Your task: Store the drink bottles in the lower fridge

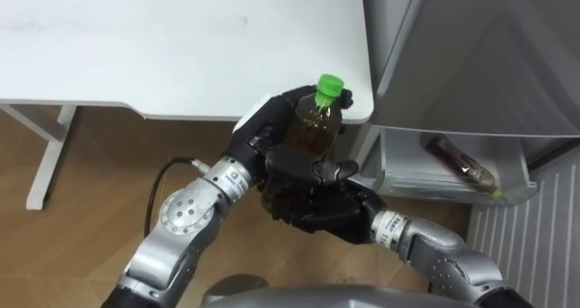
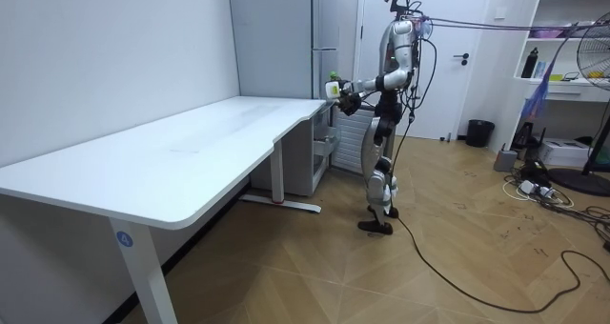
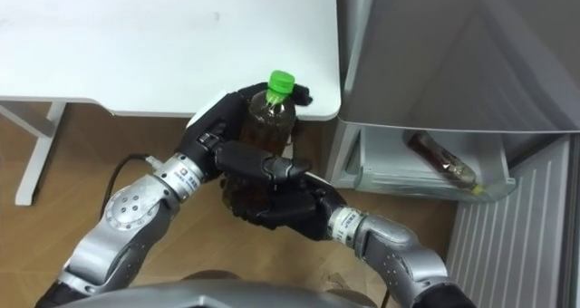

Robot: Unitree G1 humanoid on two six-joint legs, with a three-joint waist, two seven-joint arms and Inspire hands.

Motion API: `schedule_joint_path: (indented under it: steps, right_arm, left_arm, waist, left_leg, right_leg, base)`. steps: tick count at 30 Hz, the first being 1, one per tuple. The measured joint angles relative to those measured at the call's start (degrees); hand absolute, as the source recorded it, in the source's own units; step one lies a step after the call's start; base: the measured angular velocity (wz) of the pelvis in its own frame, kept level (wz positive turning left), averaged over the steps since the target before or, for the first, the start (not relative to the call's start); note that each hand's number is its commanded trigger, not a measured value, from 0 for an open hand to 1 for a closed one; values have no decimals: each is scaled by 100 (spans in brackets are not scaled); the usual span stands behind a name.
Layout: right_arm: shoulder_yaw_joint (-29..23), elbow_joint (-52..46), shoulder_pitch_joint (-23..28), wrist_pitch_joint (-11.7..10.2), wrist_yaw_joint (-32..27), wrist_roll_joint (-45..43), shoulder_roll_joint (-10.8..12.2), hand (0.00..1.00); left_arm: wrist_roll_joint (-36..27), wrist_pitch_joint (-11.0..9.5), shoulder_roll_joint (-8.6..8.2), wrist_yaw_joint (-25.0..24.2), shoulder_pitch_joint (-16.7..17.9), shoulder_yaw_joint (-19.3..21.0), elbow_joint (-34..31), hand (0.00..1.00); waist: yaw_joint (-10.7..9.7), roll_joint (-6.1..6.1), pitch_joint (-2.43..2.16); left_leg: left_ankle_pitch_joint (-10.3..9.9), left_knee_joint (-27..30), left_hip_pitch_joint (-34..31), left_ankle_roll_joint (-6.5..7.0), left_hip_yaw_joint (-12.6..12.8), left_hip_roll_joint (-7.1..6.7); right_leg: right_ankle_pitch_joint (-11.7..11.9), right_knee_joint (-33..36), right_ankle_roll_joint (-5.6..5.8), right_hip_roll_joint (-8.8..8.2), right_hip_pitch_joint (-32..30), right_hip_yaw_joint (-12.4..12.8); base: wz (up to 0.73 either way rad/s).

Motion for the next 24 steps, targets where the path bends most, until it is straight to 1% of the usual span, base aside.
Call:
schedule_joint_path:
  steps: [6, 12, 14, 18, 19, 22, 24]
  right_arm:
    - [10, 0, 0, 0, 40, 205, 4, 100]
    - [2, -1, -2, -30, 333, 695, 11, 100]
    - [7, -1, -2, -39, 407, 811, 13, 100]
    - [9, -1, -4, -39, 440, 860, 34, 100]
    - [8, -1, -3, -38, 449, 860, 46, 100]
    - [-5, -1, -4, -38, 449, 860, 77, 100]
    - [-4, -1, -4, -39, 466, 865, 81, 100]
  left_arm:
    - [-5, 0, -21, -3, -7, 45, -67, 0]
    - [-12, 0, -52, -3, -10, 102, -433, 0]
    - [-118, 0, -58, 2, -19, 178, -448, 0]
    - [-229, 0, -61, 2, -38, 182, -452, 0]
    - [-229, -1, -61, 2, -38, 182, -454, 0]
    - [-231, 0, -61, -2, -37, 172, -525, 0]
    - [-231, 0, -61, -2, -37, 173, -533, 0]
  waist:
    - [-9, 2, 1]
    - [-10, 2, 1]
    - [-12, 3, 2]
    - [-5, 4, 5]
    - [-7, 8, 10]
    - [-11, 18, 47]
    - [-9, 17, 50]
  left_leg:
    - [0, -1, -4, 0, -19, -1]
    - [0, -14, 15, 0, -28, 0]
    - [0, -18, 17, 0, -28, 0]
    - [0, -24, 17, 0, -28, 0]
    - [0, -24, 16, 0, -27, 0]
    - [0, -24, 14, 0, -27, 0]
    - [0, -25, 15, 0, -28, 1]
  right_leg:
    - [0, -3, 0, 3, -7, -1]
    - [0, -4, 0, 4, 7, 7]
    - [0, -7, 0, 5, 8, 13]
    - [0, -7, 0, 6, 8, 16]
    - [0, -8, 0, 7, 8, 22]
    - [0, -7, 0, 8, 7, 23]
    - [0, -7, 0, 9, 7, 21]
  base:
    - [0]
    - [0]
    - [0]
    - [0]
    - [0]
    - [0]
    - [0]
